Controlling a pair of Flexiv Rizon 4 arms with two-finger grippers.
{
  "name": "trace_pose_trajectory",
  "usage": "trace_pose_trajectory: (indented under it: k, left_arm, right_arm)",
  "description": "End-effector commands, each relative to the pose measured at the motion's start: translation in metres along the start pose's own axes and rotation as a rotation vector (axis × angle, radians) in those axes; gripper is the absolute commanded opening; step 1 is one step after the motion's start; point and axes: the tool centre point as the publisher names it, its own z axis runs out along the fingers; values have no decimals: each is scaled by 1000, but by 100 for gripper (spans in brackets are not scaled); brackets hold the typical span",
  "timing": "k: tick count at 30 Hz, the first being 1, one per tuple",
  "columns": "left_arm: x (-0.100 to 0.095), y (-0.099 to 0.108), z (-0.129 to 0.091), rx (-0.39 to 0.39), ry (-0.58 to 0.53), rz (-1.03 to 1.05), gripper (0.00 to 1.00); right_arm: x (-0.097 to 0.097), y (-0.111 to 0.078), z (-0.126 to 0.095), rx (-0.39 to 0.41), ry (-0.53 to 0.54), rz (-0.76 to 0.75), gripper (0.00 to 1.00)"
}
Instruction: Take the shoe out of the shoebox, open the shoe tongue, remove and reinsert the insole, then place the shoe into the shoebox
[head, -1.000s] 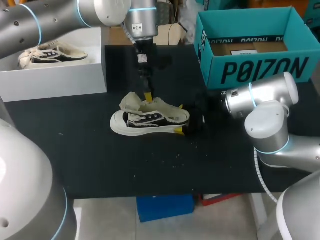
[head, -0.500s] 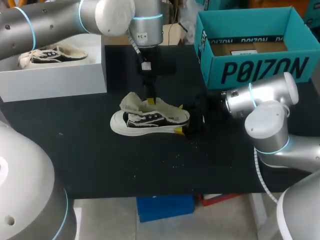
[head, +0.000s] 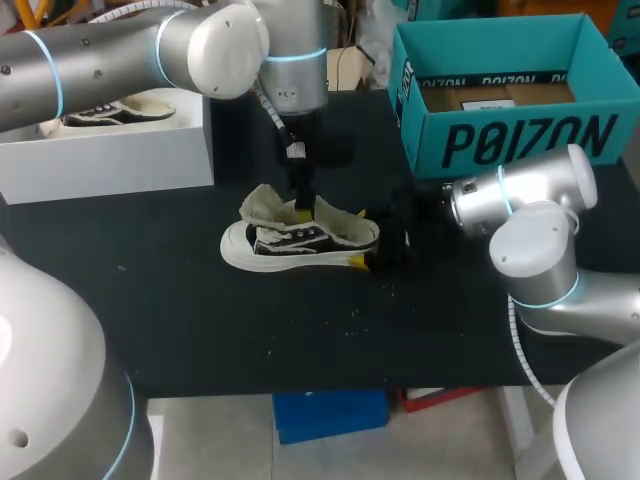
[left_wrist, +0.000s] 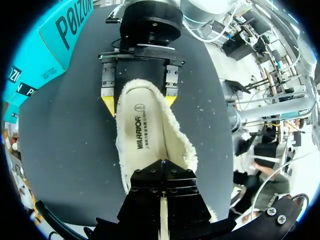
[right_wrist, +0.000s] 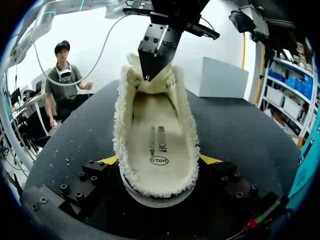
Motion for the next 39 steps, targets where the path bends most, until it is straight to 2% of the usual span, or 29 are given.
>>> trace_pose_trajectory:
  k: [1, 19, 39]
  left_arm:
    - [-4, 0, 11, 13, 12, -3, 0]
    - [-5, -11, 46, 61, 55, -20, 0]
    - [-1, -17, 63, 85, 56, -21, 0]
  right_arm:
    - [-1, -1, 2, 1, 0, 1, 0]
    - [-1, -1, 2, 1, 0, 1, 0]
    - [-1, -1, 2, 1, 0, 1, 0]
